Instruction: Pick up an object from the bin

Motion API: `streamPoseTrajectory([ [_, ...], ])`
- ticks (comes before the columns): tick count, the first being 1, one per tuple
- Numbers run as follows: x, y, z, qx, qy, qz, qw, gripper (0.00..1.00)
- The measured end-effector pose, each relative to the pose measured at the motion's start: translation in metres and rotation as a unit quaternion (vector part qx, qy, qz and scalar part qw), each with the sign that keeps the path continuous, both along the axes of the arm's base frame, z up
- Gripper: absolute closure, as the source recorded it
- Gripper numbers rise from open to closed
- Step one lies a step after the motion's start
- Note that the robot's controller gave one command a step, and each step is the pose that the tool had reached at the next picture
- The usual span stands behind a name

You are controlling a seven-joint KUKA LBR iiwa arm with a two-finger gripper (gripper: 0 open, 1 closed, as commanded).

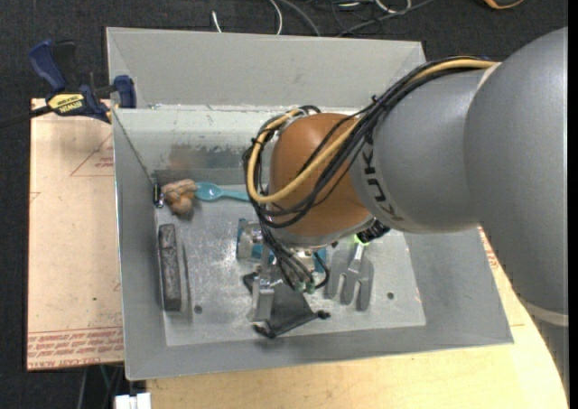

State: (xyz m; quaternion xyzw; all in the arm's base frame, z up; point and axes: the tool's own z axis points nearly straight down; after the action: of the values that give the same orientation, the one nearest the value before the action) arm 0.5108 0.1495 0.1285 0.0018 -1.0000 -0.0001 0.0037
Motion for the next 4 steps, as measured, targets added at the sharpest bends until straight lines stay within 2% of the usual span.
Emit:
streamPoseTrajectory([
  [1,0.002,-0.001,0.004,0.001,-0.0035,-0.002,1.0000,0.00],
  [2,0.026,-0.046,-0.044,0.004,-0.0058,-0.005,1.0000,0.00],
  [3,0.017,-0.078,-0.041,0.008,-0.0280,0.066,0.9974,1.00],
  [4,0.017,-0.078,-0.041,0.009,-0.0280,0.066,0.9974,1.00],
])
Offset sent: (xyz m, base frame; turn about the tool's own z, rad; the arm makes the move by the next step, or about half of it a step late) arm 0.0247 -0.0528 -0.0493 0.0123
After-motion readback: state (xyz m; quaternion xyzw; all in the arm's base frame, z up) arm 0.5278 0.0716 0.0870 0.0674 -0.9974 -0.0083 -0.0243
